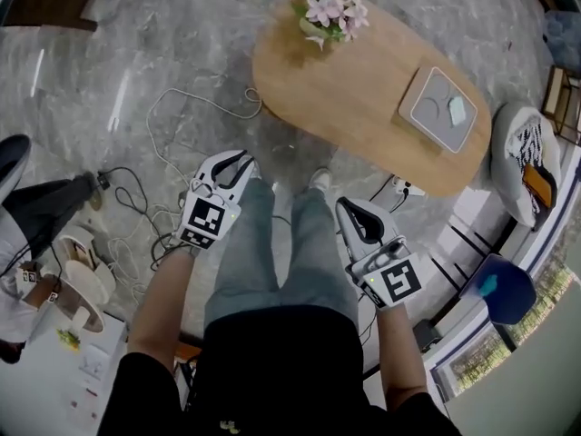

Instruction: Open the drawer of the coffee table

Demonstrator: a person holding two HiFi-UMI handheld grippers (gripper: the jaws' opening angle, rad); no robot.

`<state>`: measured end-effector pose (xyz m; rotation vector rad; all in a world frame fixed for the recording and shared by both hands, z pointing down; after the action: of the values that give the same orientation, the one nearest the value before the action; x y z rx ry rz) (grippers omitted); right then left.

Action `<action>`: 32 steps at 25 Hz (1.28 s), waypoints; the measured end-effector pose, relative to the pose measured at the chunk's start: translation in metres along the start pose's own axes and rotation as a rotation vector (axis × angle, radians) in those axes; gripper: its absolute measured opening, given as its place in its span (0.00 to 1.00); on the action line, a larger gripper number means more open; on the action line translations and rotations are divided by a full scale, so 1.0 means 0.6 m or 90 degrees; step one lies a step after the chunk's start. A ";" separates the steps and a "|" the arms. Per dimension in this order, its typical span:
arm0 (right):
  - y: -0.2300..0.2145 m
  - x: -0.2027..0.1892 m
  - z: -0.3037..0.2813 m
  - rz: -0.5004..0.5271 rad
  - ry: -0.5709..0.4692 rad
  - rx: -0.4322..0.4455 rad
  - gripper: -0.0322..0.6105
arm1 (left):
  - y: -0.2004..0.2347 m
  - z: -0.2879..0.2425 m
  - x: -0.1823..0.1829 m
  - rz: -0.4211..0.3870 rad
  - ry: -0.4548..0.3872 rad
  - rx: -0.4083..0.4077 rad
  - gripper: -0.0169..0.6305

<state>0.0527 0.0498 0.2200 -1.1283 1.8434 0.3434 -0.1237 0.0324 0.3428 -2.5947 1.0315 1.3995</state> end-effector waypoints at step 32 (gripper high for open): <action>-0.011 -0.354 -0.247 -0.052 0.083 -0.107 0.05 | 0.236 -0.398 -0.420 -0.148 0.102 -0.116 0.46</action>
<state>0.0088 0.0715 0.4745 -1.3656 1.9021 0.3909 -0.1221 -0.0162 0.7147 -2.8840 0.6123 1.3051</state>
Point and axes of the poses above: the fingertips, and each gripper's own axes: z backward along the fingers, y to its left, x out of its top, the point moved 2 cm from there along z, backward along the fingers, and after that the axes turned 13 degrees about -x, right-handed, at the moved point
